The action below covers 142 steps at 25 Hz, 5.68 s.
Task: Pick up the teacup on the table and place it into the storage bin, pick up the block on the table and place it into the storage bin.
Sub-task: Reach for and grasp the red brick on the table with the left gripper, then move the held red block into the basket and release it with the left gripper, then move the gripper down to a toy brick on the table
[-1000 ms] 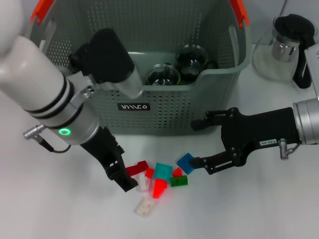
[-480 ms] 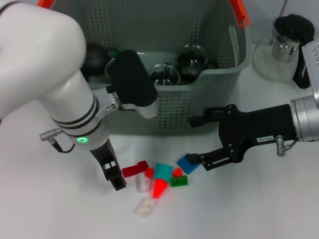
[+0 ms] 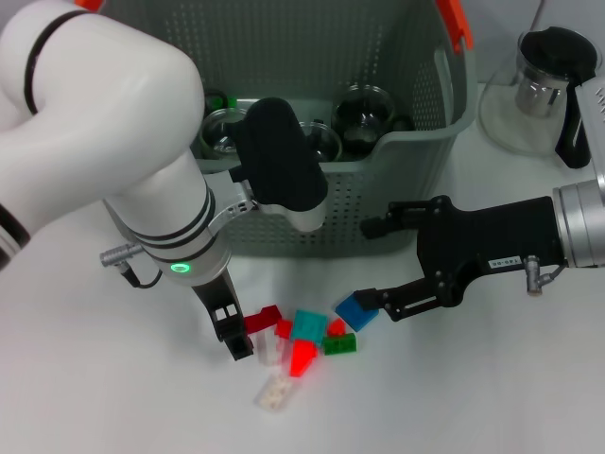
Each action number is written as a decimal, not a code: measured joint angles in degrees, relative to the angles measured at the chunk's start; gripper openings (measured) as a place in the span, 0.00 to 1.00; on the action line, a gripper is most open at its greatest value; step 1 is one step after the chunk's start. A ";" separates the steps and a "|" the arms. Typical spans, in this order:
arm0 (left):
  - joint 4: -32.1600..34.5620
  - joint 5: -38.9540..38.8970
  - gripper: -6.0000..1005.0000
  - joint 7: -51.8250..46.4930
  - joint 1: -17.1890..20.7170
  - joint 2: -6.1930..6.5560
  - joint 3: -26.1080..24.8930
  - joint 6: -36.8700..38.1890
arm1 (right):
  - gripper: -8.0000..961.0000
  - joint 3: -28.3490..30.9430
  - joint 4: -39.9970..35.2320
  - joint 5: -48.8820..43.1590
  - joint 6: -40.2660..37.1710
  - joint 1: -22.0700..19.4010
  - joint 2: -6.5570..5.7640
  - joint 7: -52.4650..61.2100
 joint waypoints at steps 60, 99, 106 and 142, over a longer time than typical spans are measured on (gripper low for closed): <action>21.56 -7.06 0.22 -1.06 0.96 0.50 -23.32 22.37 | 0.98 0.17 0.00 0.00 -1.09 -0.57 -0.22 -0.43; 2.77 -4.51 0.50 -3.56 -16.40 5.14 -36.52 -9.08 | 0.98 -0.12 -0.01 -0.04 -2.54 -1.13 -0.45 -0.42; 26.99 -16.02 0.80 9.71 -6.50 0.62 -35.21 4.54 | 0.98 0.13 -0.01 -0.04 -2.39 -1.18 -0.44 -0.42; 16.37 -4.12 0.91 22.88 6.95 -0.01 -7.41 11.59 | 0.98 1.67 0.15 -0.14 -0.40 -0.50 0.90 1.78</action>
